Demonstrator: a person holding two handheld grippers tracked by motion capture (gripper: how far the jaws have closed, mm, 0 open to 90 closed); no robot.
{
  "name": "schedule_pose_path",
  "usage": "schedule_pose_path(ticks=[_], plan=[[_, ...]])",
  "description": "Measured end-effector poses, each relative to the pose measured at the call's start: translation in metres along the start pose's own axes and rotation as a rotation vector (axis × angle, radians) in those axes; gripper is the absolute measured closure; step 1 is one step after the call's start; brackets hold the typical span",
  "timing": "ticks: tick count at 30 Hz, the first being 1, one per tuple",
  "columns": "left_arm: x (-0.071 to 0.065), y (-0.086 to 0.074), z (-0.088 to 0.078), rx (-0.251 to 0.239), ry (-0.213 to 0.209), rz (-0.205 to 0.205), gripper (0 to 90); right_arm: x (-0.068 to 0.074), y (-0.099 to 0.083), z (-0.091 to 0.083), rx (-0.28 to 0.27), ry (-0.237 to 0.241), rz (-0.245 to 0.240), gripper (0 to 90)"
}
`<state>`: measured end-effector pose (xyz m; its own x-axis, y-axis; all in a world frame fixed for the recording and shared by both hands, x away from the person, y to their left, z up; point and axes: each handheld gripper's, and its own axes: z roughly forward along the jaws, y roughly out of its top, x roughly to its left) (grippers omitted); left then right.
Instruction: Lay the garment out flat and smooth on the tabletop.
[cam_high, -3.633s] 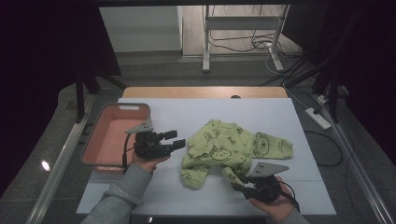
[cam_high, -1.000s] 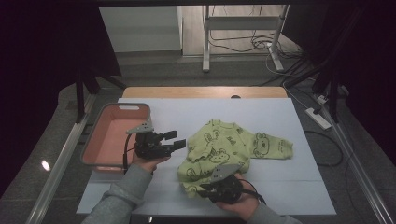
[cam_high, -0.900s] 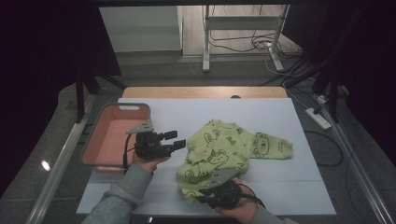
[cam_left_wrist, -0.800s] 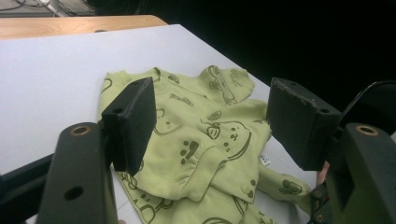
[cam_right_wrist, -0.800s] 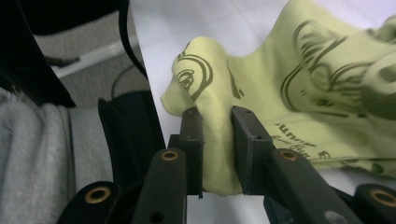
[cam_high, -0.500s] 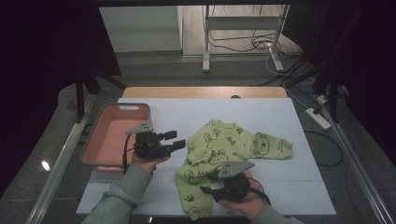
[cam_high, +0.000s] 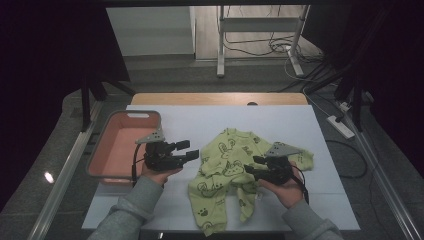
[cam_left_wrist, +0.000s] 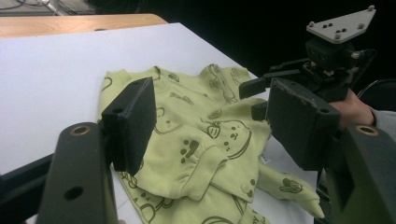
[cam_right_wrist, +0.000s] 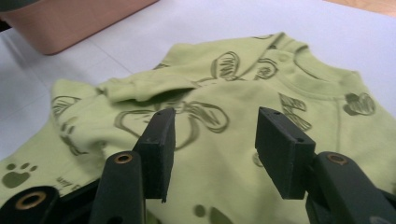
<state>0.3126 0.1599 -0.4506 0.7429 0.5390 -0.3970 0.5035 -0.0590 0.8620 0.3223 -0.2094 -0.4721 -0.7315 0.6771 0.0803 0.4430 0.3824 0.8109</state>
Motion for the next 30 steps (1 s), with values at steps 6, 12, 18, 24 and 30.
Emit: schedule_pose_path(ticks=[6, 12, 18, 24, 30], plan=[[-0.001, 0.000, 0.001, 0.004, -0.001, 0.002, 32.9, -0.007, 0.000, 0.001, 0.007, -0.014, 0.006, 48.9], [-0.001, 0.000, 0.002, 0.007, -0.001, 0.002, 32.9, -0.021, 0.000, 0.010, 0.036, -0.045, 0.025, 48.3], [-0.001, -0.001, 0.003, 0.013, -0.001, 0.002, 32.9, -0.034, 0.003, 0.020, 0.055, -0.087, 0.035, 47.6], [-0.001, -0.002, 0.005, 0.017, -0.004, 0.002, 32.7, -0.053, 0.003, 0.033, 0.090, -0.137, 0.053, 46.1], [0.000, -0.002, 0.006, 0.022, -0.004, 0.002, 32.7, -0.071, 0.005, 0.050, 0.133, -0.200, 0.060, 40.6]])
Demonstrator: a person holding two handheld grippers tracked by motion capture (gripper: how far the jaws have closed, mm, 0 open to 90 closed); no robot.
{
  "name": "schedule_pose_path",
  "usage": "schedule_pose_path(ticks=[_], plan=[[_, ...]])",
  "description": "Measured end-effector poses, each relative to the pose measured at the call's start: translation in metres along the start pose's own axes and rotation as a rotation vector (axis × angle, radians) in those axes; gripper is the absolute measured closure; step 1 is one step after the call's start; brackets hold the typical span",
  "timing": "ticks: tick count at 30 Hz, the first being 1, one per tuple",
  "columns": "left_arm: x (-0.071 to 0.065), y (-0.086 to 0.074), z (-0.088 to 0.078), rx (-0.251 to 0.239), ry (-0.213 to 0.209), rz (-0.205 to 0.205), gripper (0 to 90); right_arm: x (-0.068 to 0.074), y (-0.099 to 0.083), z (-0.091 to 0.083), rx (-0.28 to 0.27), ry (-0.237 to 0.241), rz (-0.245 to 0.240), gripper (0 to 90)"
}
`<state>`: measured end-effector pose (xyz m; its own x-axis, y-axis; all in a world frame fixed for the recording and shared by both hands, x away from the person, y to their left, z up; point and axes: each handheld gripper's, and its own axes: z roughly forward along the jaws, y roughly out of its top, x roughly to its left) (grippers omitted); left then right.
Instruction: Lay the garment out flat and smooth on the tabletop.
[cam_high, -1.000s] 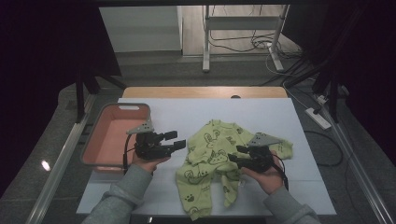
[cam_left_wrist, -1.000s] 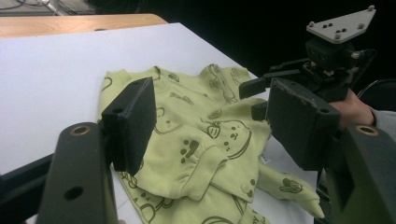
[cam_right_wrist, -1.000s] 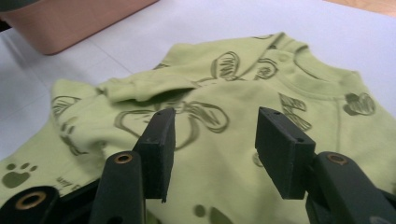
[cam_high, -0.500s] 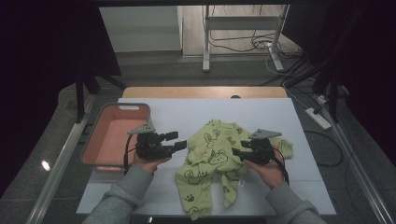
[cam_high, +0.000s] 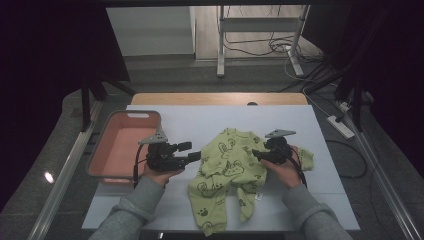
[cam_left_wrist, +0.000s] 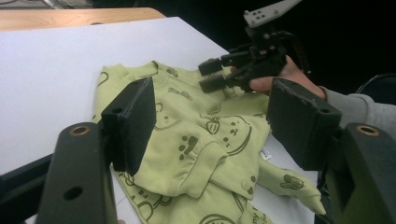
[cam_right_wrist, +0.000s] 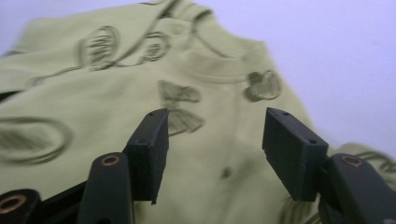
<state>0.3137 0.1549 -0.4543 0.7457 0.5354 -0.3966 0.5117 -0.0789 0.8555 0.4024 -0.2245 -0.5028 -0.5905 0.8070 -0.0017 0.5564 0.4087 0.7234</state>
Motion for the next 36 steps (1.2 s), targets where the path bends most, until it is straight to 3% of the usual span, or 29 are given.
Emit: schedule_pose_path(ticks=[9, 19, 22, 27, 31, 36], plan=[[0.000, 0.000, 0.000, 0.001, 0.001, 0.002, 32.7, -0.028, 0.005, 0.013, 0.026, -0.075, 0.041, 37.5], [0.000, 0.000, 0.001, 0.002, -0.002, 0.003, 32.7, -0.042, 0.000, 0.022, 0.080, -0.078, 0.064, 40.5], [0.000, 0.000, 0.001, 0.003, -0.001, 0.003, 32.6, -0.041, 0.000, 0.021, 0.086, -0.069, 0.054, 50.0], [-0.001, 0.000, 0.000, 0.002, -0.001, 0.006, 32.6, -0.034, 0.002, 0.020, 0.094, -0.016, 0.027, 81.2], [0.000, 0.000, 0.000, 0.003, 0.001, 0.006, 32.7, -0.030, 0.003, 0.020, 0.102, -0.023, -0.006, 86.0], [0.000, -0.001, 0.000, 0.004, 0.004, 0.005, 32.6, -0.036, 0.006, 0.016, 0.058, -0.048, 0.007, 86.3]])
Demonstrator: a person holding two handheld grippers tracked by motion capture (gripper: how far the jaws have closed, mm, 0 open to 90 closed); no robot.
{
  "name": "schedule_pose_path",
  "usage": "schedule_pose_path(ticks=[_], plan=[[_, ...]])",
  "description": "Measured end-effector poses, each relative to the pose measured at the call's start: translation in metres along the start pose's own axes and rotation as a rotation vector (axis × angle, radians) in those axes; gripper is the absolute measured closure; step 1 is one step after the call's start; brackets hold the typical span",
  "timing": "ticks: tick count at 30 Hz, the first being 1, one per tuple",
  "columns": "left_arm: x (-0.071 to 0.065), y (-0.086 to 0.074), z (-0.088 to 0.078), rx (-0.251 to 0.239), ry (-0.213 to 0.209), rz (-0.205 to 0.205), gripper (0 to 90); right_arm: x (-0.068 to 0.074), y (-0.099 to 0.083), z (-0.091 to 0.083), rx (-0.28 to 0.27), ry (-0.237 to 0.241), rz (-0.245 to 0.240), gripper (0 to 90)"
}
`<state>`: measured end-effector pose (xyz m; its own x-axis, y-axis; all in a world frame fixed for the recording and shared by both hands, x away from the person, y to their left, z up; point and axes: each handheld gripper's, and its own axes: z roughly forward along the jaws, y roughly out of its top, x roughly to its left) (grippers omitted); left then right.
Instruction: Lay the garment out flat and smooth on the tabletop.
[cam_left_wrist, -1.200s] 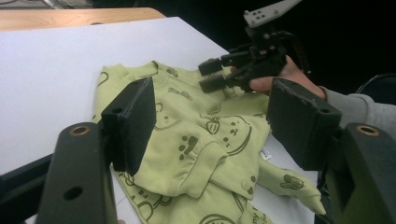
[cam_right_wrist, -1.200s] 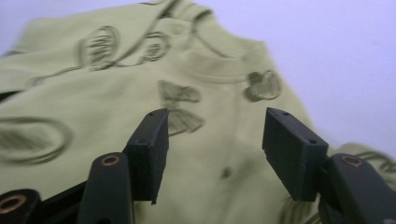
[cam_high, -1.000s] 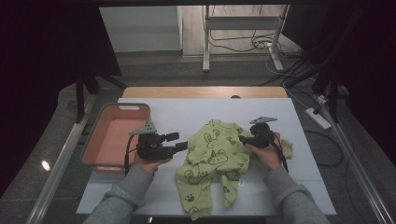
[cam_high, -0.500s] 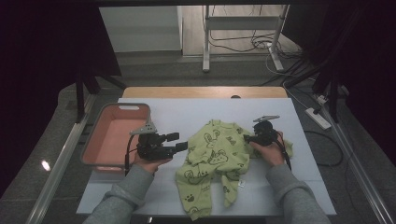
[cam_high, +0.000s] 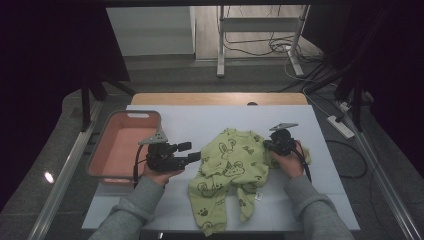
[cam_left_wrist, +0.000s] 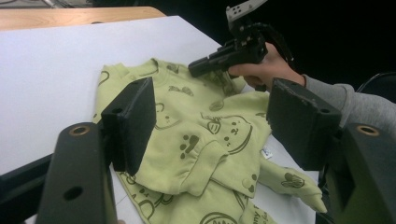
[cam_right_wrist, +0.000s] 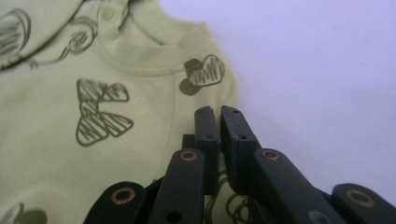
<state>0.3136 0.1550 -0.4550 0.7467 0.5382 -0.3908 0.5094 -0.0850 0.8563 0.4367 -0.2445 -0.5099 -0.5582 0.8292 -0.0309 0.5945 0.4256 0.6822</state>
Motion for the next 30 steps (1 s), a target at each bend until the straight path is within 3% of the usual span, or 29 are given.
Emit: schedule_pose_path(ticks=[10, 13, 18, 21, 24, 30], plan=[[0.000, -0.001, 0.003, 0.010, 0.009, 0.001, 32.1, -0.016, 0.019, 0.008, -0.054, -0.019, 0.027, 86.4], [0.001, -0.002, 0.003, 0.010, 0.010, -0.001, 32.1, -0.023, 0.024, 0.012, -0.064, -0.061, 0.042, 87.2], [0.002, -0.003, 0.004, 0.016, 0.011, -0.005, 32.1, -0.037, 0.023, 0.013, -0.090, -0.063, 0.095, 87.5], [0.002, -0.003, 0.005, 0.015, 0.010, -0.005, 32.1, -0.046, 0.023, 0.012, -0.106, -0.109, 0.106, 87.7], [0.003, -0.003, 0.006, 0.015, 0.007, -0.007, 32.1, -0.055, 0.019, 0.012, -0.114, -0.101, 0.146, 87.8], [0.003, -0.003, 0.006, 0.019, 0.007, -0.005, 32.1, -0.056, 0.018, 0.011, -0.107, -0.110, 0.138, 88.0]])
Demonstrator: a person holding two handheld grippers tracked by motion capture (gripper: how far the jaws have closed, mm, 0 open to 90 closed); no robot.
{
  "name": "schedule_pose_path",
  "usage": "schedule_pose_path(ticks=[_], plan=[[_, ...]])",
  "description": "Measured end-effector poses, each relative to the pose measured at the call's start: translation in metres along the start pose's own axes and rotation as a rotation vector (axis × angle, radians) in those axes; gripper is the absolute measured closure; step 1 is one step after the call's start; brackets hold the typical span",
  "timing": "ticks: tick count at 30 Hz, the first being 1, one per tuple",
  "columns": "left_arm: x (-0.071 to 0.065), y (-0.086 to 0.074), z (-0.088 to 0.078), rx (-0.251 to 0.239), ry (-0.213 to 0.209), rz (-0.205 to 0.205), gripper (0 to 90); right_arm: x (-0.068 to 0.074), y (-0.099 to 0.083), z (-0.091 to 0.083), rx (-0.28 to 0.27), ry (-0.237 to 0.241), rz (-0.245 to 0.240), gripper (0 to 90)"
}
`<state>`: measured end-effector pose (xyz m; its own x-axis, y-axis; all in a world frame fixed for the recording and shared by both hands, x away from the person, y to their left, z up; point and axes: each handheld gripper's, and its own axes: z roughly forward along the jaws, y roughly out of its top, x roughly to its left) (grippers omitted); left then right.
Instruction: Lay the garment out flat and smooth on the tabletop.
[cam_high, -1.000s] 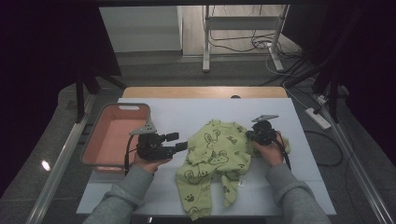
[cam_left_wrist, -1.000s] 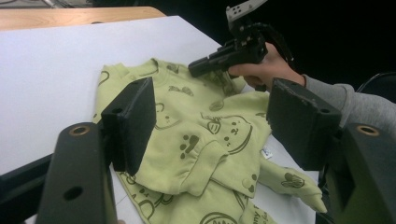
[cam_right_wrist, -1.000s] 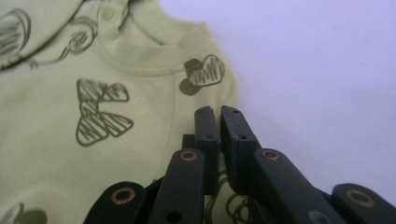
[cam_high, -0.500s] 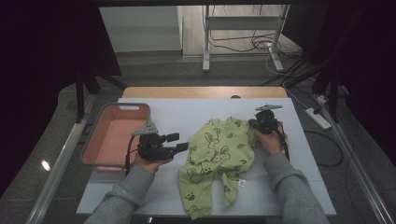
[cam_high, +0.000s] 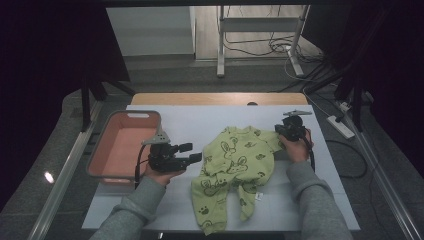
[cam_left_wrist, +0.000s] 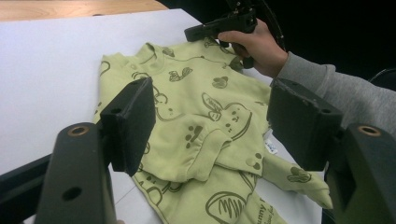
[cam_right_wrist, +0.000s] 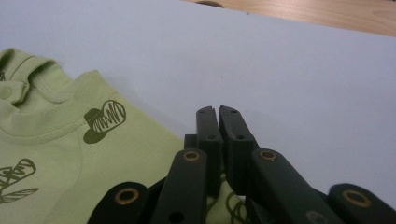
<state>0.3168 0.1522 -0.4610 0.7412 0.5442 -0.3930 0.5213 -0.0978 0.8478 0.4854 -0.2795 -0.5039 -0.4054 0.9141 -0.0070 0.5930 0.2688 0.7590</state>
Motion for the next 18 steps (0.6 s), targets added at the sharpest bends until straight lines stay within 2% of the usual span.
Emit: schedule_pose_path(ticks=[4, 8, 12, 15, 18], plan=[[0.000, 0.000, -0.001, -0.003, 0.001, 0.000, 32.1, -0.001, 0.002, 0.000, -0.003, -0.003, -0.003, 88.0], [0.000, 0.000, -0.001, -0.005, 0.003, -0.004, 32.1, -0.003, 0.008, 0.008, 0.025, -0.031, -0.025, 88.0], [0.001, 0.000, -0.002, -0.005, 0.004, -0.005, 32.1, -0.006, 0.016, 0.011, 0.028, -0.046, -0.026, 87.9], [0.002, -0.001, -0.002, -0.004, 0.004, -0.006, 32.1, -0.006, 0.018, 0.010, 0.031, -0.016, -0.017, 87.0], [0.002, -0.001, -0.001, -0.001, -0.001, -0.004, 32.1, -0.006, 0.018, 0.005, -0.005, 0.021, 0.018, 75.2]])
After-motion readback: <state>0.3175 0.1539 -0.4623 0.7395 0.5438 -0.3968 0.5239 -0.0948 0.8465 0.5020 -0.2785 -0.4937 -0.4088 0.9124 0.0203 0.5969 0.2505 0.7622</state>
